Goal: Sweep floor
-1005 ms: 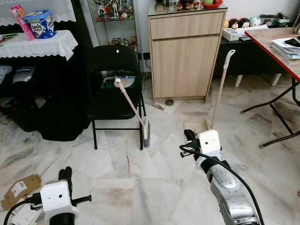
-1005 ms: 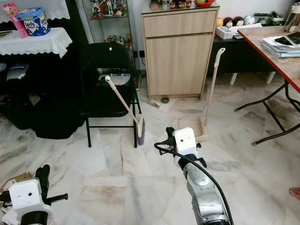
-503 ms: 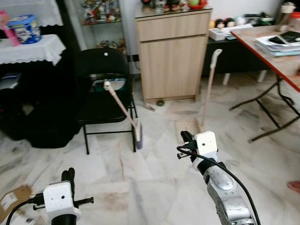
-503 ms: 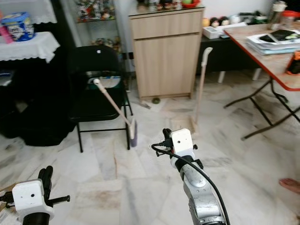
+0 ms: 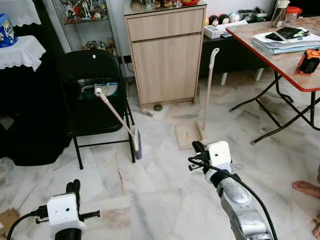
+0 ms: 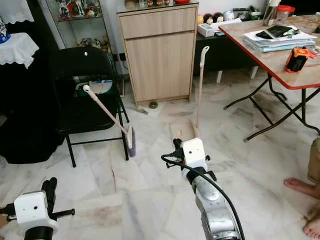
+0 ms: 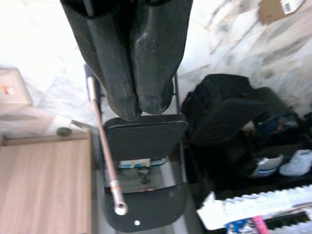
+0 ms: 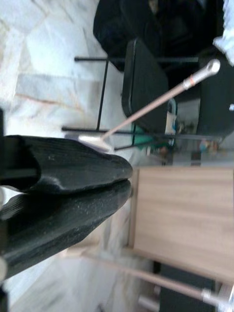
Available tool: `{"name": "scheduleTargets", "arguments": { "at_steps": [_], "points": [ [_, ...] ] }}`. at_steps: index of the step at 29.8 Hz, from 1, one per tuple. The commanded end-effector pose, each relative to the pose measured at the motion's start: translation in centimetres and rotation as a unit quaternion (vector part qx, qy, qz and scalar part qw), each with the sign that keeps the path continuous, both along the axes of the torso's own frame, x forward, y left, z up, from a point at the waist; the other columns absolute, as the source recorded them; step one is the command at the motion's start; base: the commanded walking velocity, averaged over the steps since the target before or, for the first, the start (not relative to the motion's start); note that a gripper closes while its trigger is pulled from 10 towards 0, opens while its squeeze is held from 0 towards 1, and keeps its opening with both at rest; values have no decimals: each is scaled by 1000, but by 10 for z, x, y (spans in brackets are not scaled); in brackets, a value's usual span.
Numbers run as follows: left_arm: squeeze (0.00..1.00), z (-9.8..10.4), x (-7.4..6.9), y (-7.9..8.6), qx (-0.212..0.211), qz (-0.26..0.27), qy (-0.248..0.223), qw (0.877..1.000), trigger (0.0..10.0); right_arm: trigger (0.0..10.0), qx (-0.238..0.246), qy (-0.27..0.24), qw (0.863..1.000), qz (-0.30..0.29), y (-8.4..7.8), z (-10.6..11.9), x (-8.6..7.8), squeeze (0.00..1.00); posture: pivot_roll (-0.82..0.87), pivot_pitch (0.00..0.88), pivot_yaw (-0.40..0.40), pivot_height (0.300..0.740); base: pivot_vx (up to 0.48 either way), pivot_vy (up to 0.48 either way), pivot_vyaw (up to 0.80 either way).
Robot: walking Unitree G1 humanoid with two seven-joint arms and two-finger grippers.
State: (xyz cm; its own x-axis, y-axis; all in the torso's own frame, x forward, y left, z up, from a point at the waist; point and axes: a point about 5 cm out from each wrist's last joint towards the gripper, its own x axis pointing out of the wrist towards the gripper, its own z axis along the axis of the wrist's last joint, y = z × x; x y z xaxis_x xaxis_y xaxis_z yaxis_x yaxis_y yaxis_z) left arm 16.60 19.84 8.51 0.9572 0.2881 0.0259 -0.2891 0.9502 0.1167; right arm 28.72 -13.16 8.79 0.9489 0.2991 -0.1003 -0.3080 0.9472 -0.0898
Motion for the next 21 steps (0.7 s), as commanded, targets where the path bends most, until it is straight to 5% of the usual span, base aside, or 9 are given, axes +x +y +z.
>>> {"name": "scheduleTargets", "arguments": {
  "at_steps": [1, 21],
  "points": [
    [0, 0, -2, 3, 6, 2, 8, 1000, 10000, 10000, 8, -11, 1000, 9, 5, 5, 1, 0, -148, 3, 100, 740, 0, 0, 0],
    [0, 0, 2, 5, 9, -5, 12, 1000, 10000, 10000, 9, -16, 1000, 10, 10, 6, 4, 0, -140, 0, 104, 740, 0, 0, -207]
  ]
}}
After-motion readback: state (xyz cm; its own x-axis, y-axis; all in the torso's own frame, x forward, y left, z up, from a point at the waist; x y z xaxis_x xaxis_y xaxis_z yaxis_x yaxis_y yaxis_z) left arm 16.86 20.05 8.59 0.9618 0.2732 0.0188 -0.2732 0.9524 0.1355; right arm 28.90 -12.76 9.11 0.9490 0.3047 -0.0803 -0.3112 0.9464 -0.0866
